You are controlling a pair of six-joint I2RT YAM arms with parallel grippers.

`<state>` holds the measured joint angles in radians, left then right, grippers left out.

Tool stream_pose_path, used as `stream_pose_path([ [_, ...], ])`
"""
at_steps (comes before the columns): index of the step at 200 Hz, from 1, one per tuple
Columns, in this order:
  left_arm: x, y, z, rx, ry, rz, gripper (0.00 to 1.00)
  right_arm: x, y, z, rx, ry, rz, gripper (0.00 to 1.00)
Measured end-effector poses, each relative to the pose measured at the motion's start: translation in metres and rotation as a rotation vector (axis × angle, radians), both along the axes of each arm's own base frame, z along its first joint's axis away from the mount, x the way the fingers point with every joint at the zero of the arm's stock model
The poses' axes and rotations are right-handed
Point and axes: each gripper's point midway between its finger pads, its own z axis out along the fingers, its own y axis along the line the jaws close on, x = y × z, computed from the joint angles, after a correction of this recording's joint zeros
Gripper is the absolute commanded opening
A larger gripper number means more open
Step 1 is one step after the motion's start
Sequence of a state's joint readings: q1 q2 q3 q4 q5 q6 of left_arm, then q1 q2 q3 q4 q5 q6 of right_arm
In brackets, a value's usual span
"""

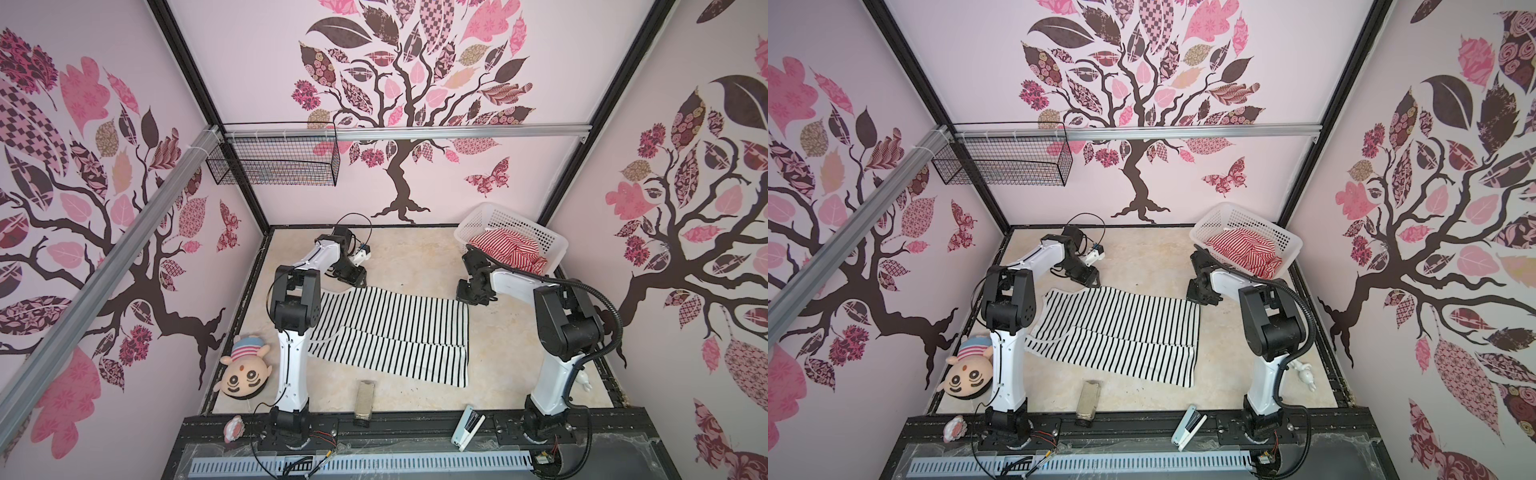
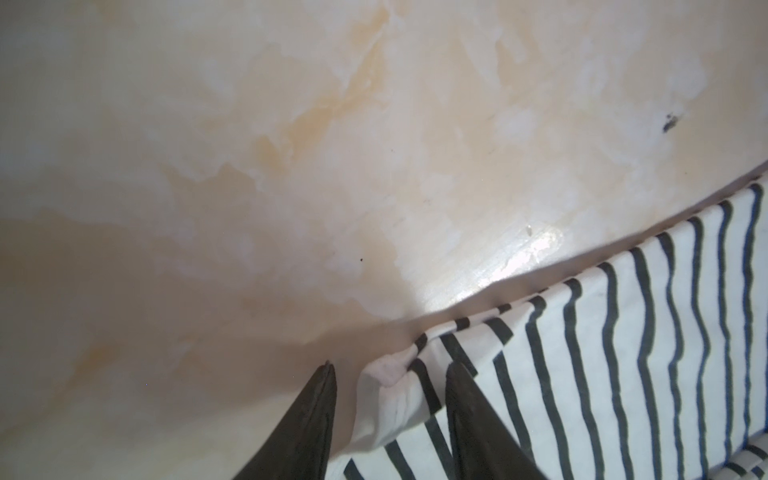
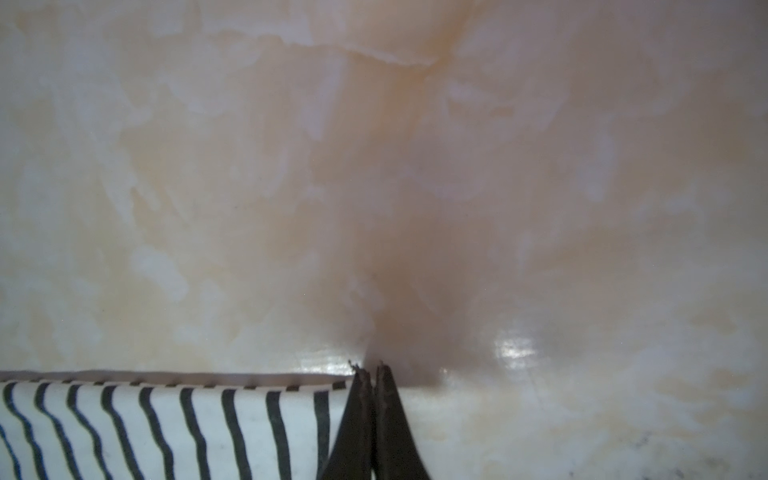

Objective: Fold and stack the tank tops

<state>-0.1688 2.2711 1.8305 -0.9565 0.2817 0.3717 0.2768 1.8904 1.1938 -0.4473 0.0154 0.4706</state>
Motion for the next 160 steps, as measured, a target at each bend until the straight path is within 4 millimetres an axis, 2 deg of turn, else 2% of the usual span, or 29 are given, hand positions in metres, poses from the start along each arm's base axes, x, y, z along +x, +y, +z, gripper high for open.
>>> stream_pose_path([
  [18, 0.0, 0.002, -0.001, 0.01, 0.0, 0.001, 0.36, 0.0, 0.0, 0.0, 0.0, 0.0, 0.0, 0.0],
  [44, 0.0, 0.002, -0.005, 0.012, 0.008, -0.002, 0.18, 0.0, 0.0, 0.0, 0.0, 0.0, 0.0, 0.0],
  [74, 0.005, 0.002, -0.005, 0.016, -0.018, 0.005, 0.05, 0.0, 0.0, 0.0, 0.0, -0.001, 0.002, 0.0],
  [105, 0.001, 0.005, 0.001, 0.024, -0.057, 0.012, 0.03, -0.001, 0.0, 0.001, 0.001, -0.01, 0.003, 0.0],
  [129, -0.005, 0.006, 0.017, 0.018, -0.095, 0.013, 0.03, -0.01, -0.003, 0.003, 0.002, -0.012, 0.003, 0.0],
  [160, -0.008, 0.006, 0.042, 0.004, -0.159, 0.012, 0.04, -0.018, -0.005, 0.025, 0.017, -0.062, 0.004, 0.0],
])
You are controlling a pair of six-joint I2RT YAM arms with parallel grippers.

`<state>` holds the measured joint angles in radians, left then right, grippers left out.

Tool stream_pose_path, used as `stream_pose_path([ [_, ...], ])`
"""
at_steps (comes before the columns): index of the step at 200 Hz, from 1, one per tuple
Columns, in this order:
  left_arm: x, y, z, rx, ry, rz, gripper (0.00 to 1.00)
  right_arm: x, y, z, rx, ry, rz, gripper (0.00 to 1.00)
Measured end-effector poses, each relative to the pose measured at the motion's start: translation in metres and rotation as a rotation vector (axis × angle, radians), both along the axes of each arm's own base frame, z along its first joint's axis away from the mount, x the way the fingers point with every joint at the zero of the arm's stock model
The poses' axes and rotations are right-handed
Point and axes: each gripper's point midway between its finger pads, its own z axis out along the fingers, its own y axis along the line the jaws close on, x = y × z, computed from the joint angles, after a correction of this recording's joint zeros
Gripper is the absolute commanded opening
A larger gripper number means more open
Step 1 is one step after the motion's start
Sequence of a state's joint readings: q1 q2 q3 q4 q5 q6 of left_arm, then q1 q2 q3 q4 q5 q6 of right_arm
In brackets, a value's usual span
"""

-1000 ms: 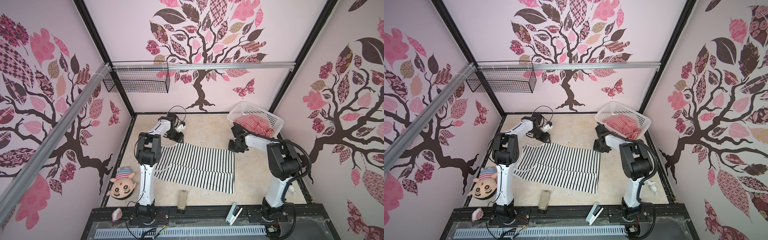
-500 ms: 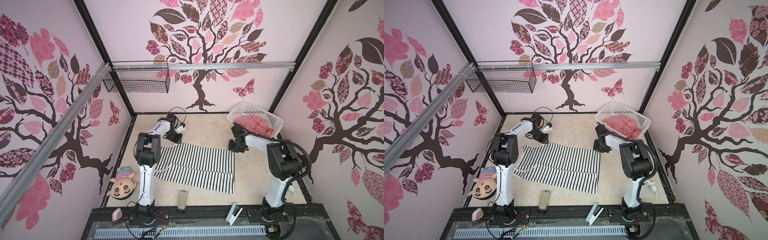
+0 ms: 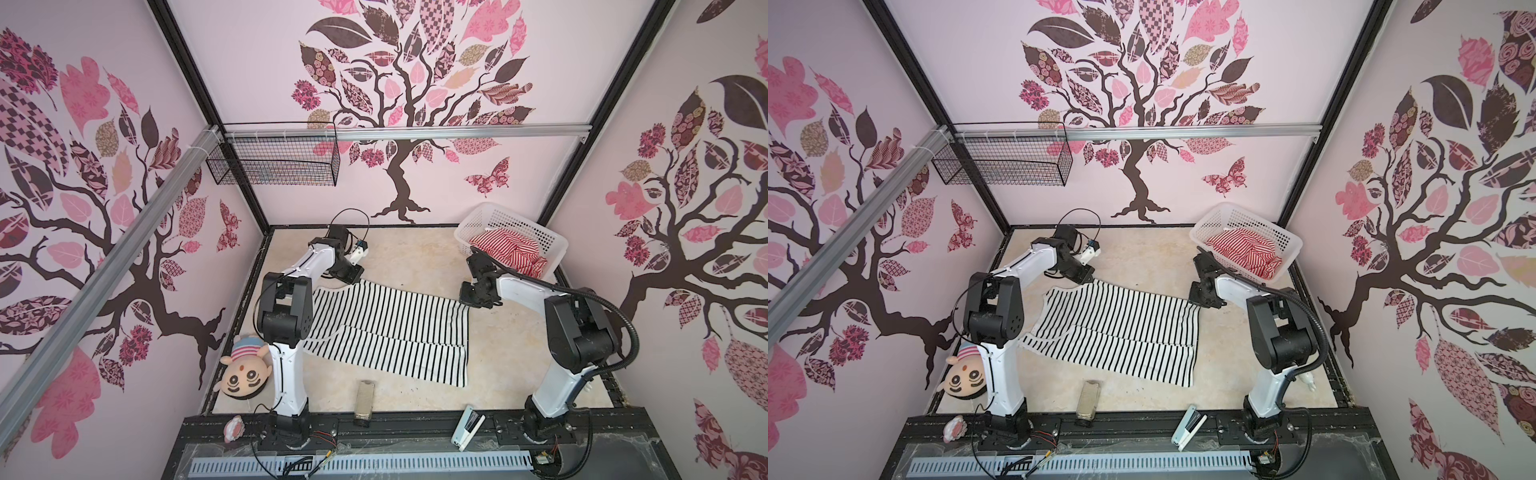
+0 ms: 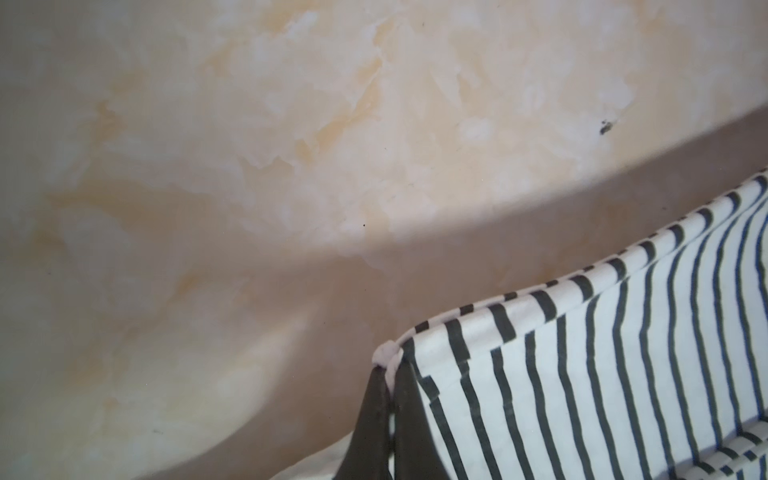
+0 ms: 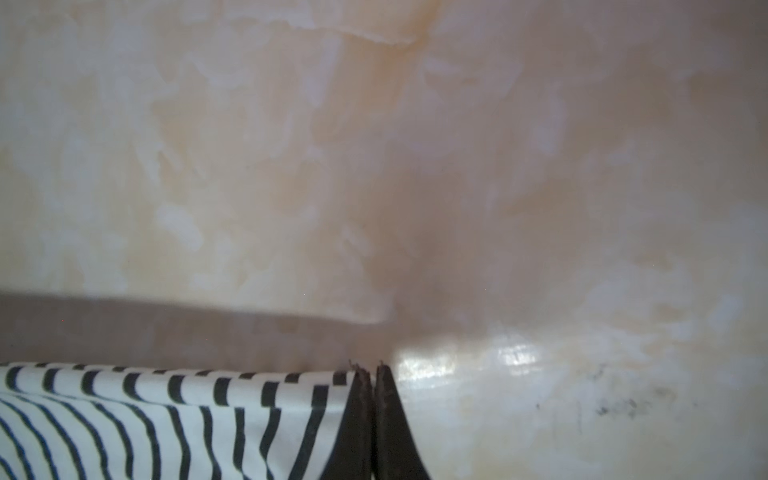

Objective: Fold and stack the tank tops

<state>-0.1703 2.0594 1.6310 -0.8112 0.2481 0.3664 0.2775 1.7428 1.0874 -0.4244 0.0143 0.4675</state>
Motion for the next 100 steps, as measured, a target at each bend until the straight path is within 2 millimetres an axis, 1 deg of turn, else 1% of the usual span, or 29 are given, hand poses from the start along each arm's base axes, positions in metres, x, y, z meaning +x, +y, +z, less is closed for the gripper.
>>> stream_pose_path([
  [19, -0.001, 0.0, 0.008, -0.003, -0.02, -0.001, 0.03, -0.002, 0.001, 0.017, 0.015, -0.041, 0.003, 0.0],
  [43, -0.002, 0.001, 0.007, -0.001, -0.023, 0.0, 0.04, -0.004, 0.002, 0.032, 0.035, -0.078, 0.008, 0.0],
  [75, -0.012, 0.004, -0.002, 0.012, -0.003, 0.0, 0.04, -0.016, 0.004, 0.036, 0.064, -0.085, 0.023, 0.0],
  [100, -0.021, 0.008, 0.002, 0.026, -0.011, -0.002, 0.04, -0.023, 0.009, 0.04, 0.081, -0.092, 0.043, 0.0],
])
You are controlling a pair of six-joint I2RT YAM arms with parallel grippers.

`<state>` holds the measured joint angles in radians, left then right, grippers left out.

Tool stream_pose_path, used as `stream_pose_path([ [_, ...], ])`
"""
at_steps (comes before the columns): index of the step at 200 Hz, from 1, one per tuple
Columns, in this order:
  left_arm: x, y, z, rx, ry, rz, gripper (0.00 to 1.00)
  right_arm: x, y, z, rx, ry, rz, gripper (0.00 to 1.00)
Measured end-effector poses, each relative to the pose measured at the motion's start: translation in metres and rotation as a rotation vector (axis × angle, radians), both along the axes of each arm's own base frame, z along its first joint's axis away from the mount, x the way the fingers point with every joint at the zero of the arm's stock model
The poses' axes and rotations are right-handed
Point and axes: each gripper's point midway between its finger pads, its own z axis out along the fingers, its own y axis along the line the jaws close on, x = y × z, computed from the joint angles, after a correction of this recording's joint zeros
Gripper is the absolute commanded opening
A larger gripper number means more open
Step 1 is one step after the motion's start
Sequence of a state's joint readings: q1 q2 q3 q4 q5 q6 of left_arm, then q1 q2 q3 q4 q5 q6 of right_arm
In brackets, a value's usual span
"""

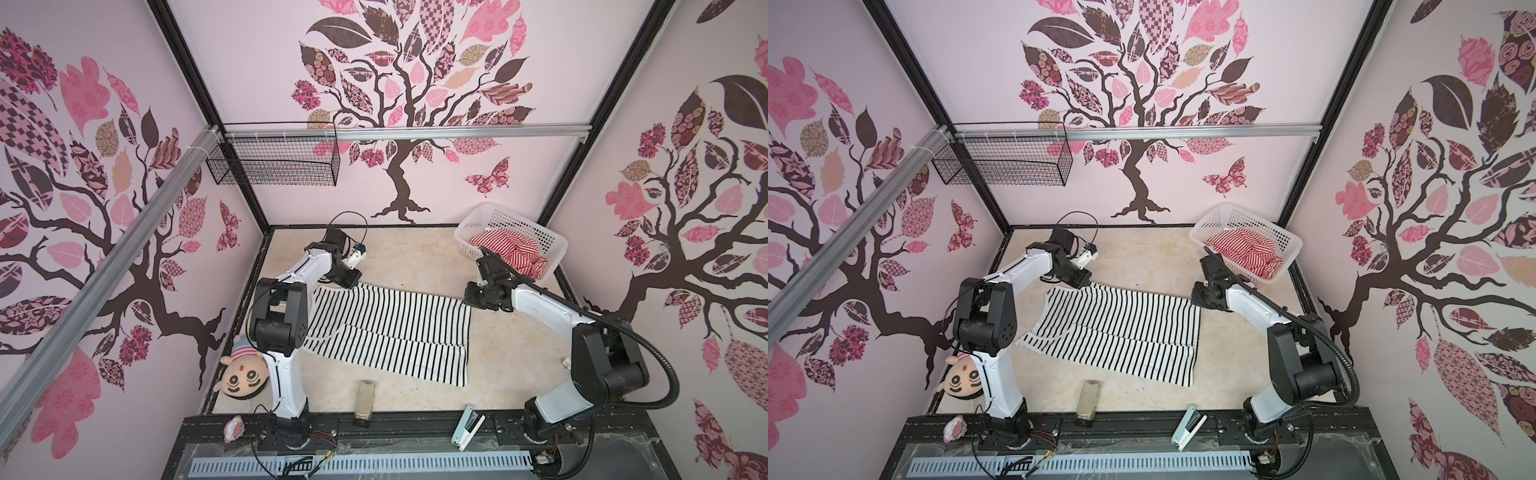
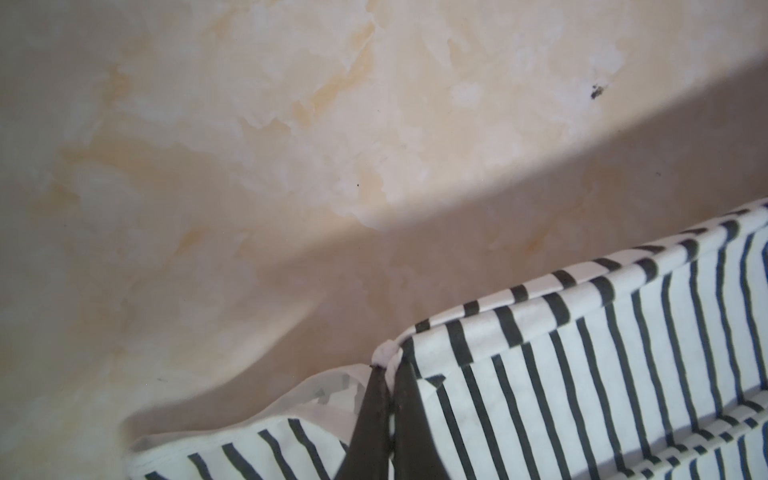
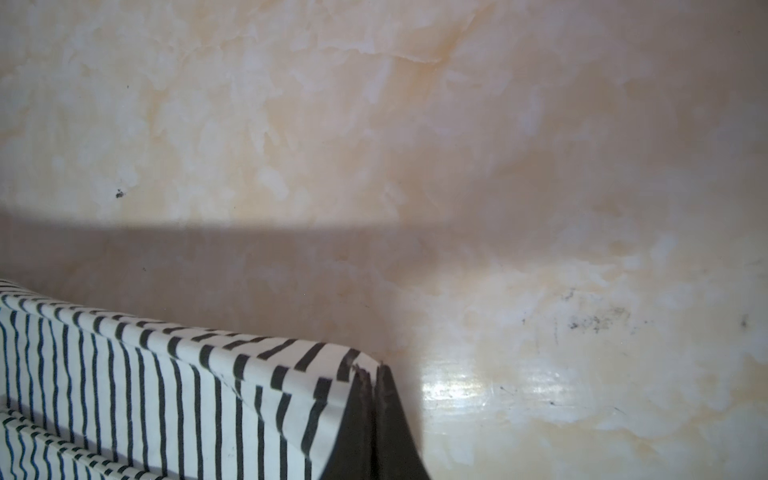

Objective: Fold and stack the tank tops

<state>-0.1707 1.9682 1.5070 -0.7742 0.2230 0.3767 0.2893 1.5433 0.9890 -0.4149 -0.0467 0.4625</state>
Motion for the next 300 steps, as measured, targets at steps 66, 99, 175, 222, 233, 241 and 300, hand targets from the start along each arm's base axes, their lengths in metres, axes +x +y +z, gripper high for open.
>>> stream_pose_path([
  [66, -0.016, 0.006, 0.011, 0.017, -0.045, -0.015, 0.04, -0.022, 0.008, 0.003, 0.006, -0.011, 0.049, 0.0],
  [99, -0.034, 0.009, 0.003, 0.026, -0.024, -0.025, 0.05, -0.034, 0.01, 0.005, 0.009, -0.022, 0.066, 0.0],
  [175, -0.066, 0.016, -0.003, 0.036, -0.022, -0.039, 0.05, -0.06, 0.014, -0.002, 0.023, -0.013, 0.089, 0.0],
  [222, -0.085, 0.019, -0.011, 0.048, -0.002, -0.054, 0.07, -0.069, 0.015, -0.009, 0.026, 0.003, 0.096, 0.01],
  [233, -0.088, 0.02, -0.013, 0.049, 0.006, -0.057, 0.07, -0.071, 0.015, -0.01, 0.028, 0.005, 0.098, 0.02],
  [241, -0.09, 0.02, -0.016, 0.05, 0.012, -0.059, 0.07, -0.072, 0.014, -0.012, 0.029, 0.008, 0.098, 0.03],
  [300, -0.112, 0.022, -0.033, 0.055, 0.069, -0.085, 0.16, -0.073, 0.015, -0.012, 0.035, 0.012, 0.093, 0.14],
])
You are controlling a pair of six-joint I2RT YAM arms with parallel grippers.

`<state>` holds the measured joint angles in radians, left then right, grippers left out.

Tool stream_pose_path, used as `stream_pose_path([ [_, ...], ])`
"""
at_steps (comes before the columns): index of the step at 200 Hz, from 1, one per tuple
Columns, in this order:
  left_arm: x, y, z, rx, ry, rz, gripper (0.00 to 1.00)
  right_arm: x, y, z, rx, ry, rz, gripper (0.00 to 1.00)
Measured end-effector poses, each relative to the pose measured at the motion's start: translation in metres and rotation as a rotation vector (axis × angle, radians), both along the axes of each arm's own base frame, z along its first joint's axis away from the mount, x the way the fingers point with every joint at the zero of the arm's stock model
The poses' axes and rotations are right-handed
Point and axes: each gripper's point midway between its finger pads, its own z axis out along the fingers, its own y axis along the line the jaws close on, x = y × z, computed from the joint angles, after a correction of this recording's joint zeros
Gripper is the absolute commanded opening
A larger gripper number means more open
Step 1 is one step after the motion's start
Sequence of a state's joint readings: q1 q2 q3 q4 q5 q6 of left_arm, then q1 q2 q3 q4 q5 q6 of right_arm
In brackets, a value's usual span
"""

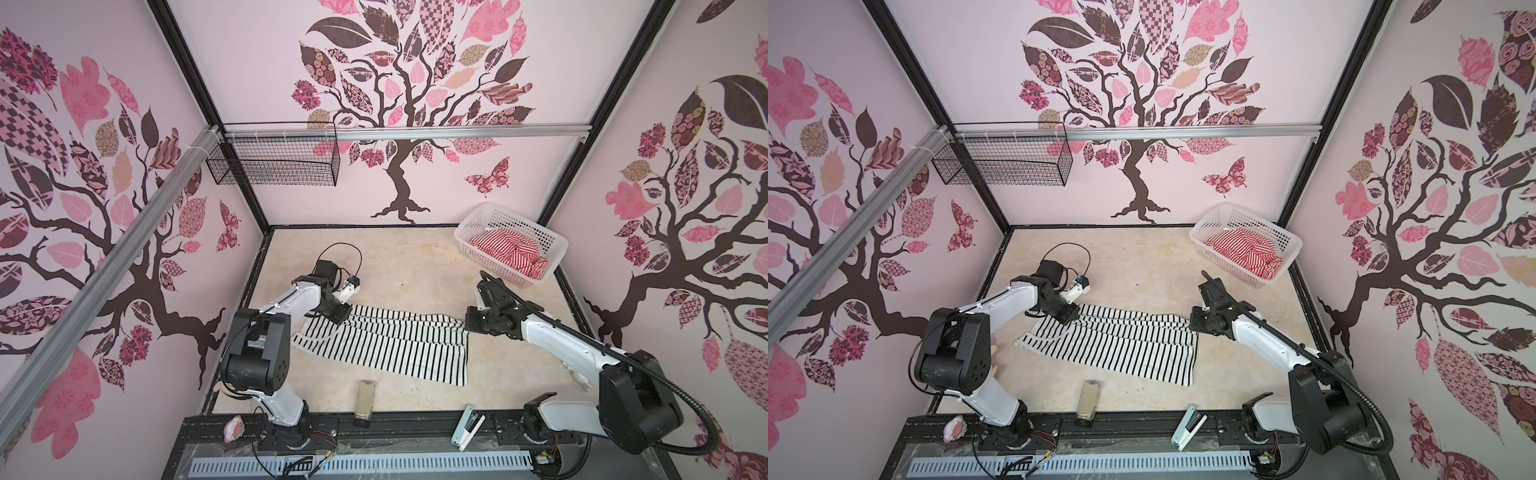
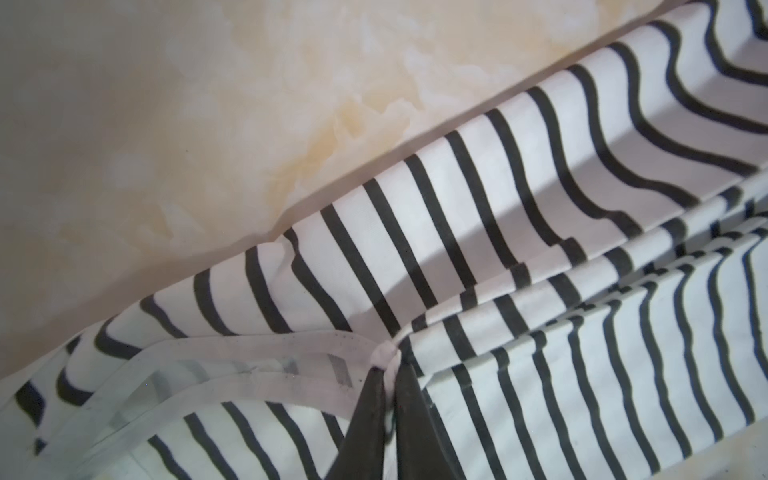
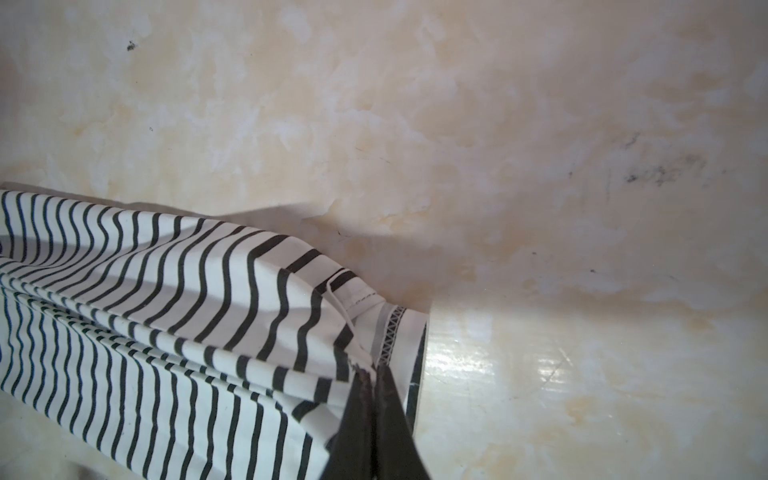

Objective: Fold and stack the tank tops

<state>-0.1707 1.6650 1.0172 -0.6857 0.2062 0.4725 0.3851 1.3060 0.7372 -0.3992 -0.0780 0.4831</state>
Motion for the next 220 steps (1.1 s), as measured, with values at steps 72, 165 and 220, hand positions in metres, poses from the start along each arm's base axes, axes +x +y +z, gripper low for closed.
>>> stream_pose_path([
  [72, 0.001, 0.007, 0.01, 0.035, -0.039, -0.001, 0.39, -0.003, 0.0, 0.019, 0.043, -0.036, -0.026, 0.27],
  [165, 0.021, -0.036, 0.023, -0.009, -0.069, -0.056, 0.4, 0.001, 0.061, -0.014, 0.078, 0.077, 0.018, 0.12],
  [220, 0.015, -0.032, 0.0, 0.057, -0.035, -0.073, 0.4, -0.015, 0.069, -0.029, 0.058, 0.116, 0.027, 0.12],
])
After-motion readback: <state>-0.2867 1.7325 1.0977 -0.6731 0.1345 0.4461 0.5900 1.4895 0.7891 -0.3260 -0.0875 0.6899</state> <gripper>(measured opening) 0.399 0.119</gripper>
